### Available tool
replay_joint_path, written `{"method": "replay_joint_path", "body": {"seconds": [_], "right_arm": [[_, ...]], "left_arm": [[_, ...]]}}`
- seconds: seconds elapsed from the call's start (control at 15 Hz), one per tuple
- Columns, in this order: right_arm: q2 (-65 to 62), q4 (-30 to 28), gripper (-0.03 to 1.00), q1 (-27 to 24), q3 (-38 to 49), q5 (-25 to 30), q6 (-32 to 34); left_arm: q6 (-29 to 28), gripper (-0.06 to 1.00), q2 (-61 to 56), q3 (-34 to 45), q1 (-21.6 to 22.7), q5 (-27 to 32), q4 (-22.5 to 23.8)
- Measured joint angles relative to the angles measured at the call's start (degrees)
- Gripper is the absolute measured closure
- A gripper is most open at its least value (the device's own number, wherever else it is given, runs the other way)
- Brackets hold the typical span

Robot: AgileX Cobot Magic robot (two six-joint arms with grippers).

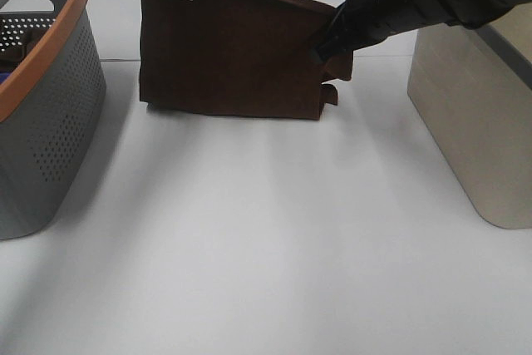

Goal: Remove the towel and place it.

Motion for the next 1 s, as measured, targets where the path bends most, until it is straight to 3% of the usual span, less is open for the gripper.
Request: {"method": "replay_joint_path", "body": {"seconds": [0.27,0.4,0.67,0.93,1.0], "right_arm": [[-3.3,0.0,0.97,0.0,6.1,1.4,0.0],[-4.5,0.0,0.97,0.0,10.1,2.8,0.2],[-5.8,-0.6,0.97,0.0,13.8,7.3,5.7],[-5.8,-9.6,0.97,0.0,13.9,16.4,15.2],[-5.8,-15.1,0.97,0.0,13.9,18.7,19.5]], "left_arm": [[-6.1,0.94,0.0,7.4,0.0,0.3,-2.5],[-8.9,0.94,0.0,13.3,0.0,0.3,-6.9],[-10.3,0.94,-0.1,22.2,-0.3,0.5,-7.7],[-10.3,0.94,-0.6,26.5,-3.8,0.5,-7.2],[-10.3,0.94,-0.6,27.4,-5.2,0.5,-6.7]]}}
